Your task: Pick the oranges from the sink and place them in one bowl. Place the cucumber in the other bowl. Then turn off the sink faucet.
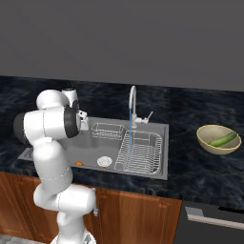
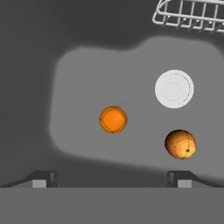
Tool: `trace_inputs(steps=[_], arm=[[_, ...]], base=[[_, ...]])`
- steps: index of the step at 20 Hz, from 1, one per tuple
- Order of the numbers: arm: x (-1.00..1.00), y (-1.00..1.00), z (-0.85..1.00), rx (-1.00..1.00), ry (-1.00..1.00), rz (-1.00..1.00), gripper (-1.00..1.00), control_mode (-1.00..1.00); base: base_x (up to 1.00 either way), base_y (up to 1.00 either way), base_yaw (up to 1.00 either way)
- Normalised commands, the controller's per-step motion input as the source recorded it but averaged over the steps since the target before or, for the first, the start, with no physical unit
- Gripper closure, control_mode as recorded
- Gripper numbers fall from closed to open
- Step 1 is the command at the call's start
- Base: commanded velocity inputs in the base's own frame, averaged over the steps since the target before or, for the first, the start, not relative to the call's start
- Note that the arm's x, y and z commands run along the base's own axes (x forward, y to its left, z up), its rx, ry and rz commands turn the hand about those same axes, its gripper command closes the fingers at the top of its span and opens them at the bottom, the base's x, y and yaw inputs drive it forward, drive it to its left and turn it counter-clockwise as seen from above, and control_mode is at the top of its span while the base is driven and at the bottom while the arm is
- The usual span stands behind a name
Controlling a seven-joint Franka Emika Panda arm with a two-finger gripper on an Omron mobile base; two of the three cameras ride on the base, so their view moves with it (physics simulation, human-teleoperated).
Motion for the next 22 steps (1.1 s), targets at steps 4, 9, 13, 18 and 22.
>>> trace_inputs(steps=[4,9,13,18,22], arm=[[0.14,0.08,-0.20,0.00,0.00,0.00,-1.00,-1.00],[0.15,0.11,-0.24,0.00,0.00,0.00,-1.00,-1.00],[0.15,0.11,-0.30,0.00,0.00,0.00,-1.00,-1.00],[0.14,0.03,-0.35,0.00,0.00,0.00,-1.00,-1.00],[0.08,0.00,-0.38,0.00,0.00,0.00,-1.00,-1.00]], base=[[0.00,0.00,0.00],[0.00,0.00,0.00],[0.00,0.00,0.00],[0.00,0.00,0.00],[0.00,0.00,0.00]])
